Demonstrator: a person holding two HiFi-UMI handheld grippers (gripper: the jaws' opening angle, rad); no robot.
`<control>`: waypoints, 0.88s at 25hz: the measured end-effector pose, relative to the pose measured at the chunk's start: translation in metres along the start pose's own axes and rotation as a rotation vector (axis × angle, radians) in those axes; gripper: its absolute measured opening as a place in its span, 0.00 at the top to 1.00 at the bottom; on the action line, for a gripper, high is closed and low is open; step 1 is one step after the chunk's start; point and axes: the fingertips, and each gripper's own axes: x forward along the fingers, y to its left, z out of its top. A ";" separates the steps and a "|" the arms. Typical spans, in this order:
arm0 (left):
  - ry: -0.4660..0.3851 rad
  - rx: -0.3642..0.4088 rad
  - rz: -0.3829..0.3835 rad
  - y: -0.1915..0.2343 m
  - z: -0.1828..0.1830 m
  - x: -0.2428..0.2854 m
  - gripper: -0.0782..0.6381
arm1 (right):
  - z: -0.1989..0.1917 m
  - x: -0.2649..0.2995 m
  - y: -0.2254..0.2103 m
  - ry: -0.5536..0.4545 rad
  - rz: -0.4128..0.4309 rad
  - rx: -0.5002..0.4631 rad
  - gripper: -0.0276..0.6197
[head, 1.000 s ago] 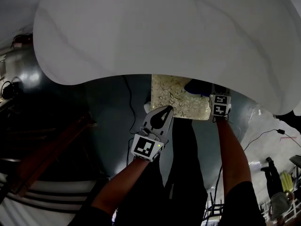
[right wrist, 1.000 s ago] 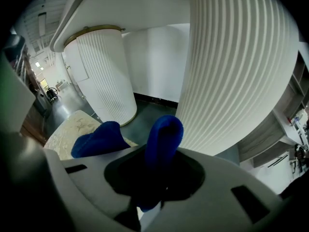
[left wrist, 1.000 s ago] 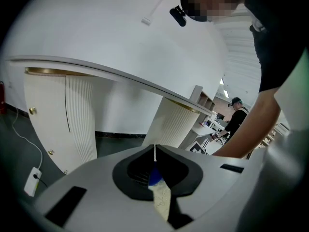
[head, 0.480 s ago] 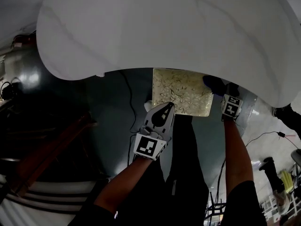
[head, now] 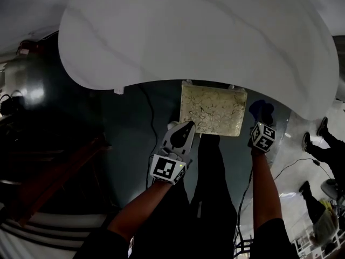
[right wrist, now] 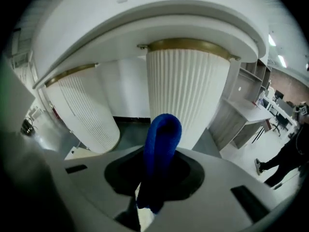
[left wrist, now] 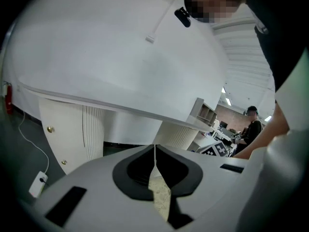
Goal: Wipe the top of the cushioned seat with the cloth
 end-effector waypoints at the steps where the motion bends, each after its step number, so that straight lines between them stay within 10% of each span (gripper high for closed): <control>1: -0.008 -0.003 -0.002 0.001 0.004 -0.005 0.86 | 0.007 -0.007 0.013 -0.020 0.025 0.023 0.82; 12: -0.056 -0.059 0.079 0.045 0.006 -0.059 0.86 | 0.041 -0.058 0.227 -0.108 0.418 0.039 0.82; 22: -0.050 -0.104 0.091 0.103 -0.029 -0.104 0.86 | -0.010 -0.028 0.343 -0.043 0.505 0.010 0.82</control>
